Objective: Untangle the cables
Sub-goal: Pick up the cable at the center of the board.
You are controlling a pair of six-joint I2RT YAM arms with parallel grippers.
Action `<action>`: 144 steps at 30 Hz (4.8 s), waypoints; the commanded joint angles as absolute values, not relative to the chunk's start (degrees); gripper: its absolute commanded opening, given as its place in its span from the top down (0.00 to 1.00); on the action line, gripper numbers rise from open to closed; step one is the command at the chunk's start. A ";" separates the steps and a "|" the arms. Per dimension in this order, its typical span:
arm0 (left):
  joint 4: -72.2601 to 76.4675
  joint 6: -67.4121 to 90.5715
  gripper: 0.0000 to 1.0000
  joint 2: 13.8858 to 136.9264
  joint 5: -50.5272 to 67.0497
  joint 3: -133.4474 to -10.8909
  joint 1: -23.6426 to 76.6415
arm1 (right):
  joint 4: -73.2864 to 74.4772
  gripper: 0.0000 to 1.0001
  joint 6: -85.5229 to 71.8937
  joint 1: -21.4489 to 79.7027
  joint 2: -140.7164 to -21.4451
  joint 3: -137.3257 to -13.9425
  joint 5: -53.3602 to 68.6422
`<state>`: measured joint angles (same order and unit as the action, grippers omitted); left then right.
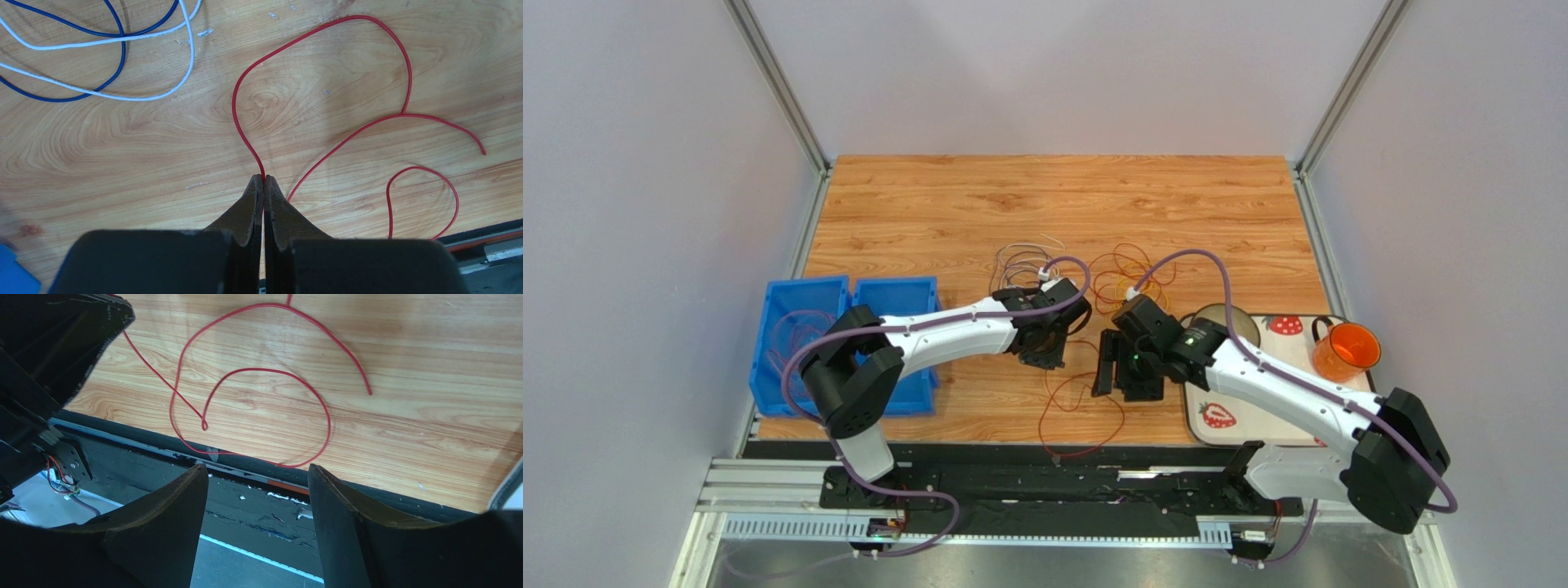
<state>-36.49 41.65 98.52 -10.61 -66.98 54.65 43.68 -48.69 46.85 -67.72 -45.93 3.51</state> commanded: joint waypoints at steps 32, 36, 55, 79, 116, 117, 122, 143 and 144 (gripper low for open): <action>-34.54 46.14 1.00 100.29 -9.85 -64.95 55.46 | 26.72 0.64 -53.17 50.10 -84.37 -49.31 4.66; -32.70 47.02 1.00 99.32 -8.88 -63.46 55.46 | 26.19 0.62 -53.61 50.28 -83.15 -48.61 4.05; -38.92 43.60 0.43 92.82 -13.09 -64.95 55.46 | 43.76 0.51 -54.32 47.90 -51.60 -40.87 -9.92; -31.64 35.60 0.15 100.10 -16.08 -69.87 74.36 | 53.79 0.48 -53.26 47.20 -40.52 -43.95 -14.15; -28.21 35.51 0.56 107.84 -13.18 -71.54 76.55 | 52.30 0.49 -53.17 47.29 -42.80 -41.40 -13.71; -28.91 35.77 0.69 108.36 -13.36 -71.89 76.55 | 52.29 0.49 -53.17 47.20 -42.98 -41.40 -13.71; -30.67 35.95 0.97 109.25 -14.58 -73.48 76.55 | 51.86 0.49 -53.00 47.20 -43.42 -41.22 -13.71; -54.48 30.15 1.00 84.30 -20.83 -92.01 61.90 | 51.50 0.49 -51.06 47.02 -43.33 -45.61 -16.26; -55.36 29.28 1.00 82.90 -20.83 -93.41 60.74 | 51.42 0.49 -51.06 47.02 -43.50 -45.79 -16.35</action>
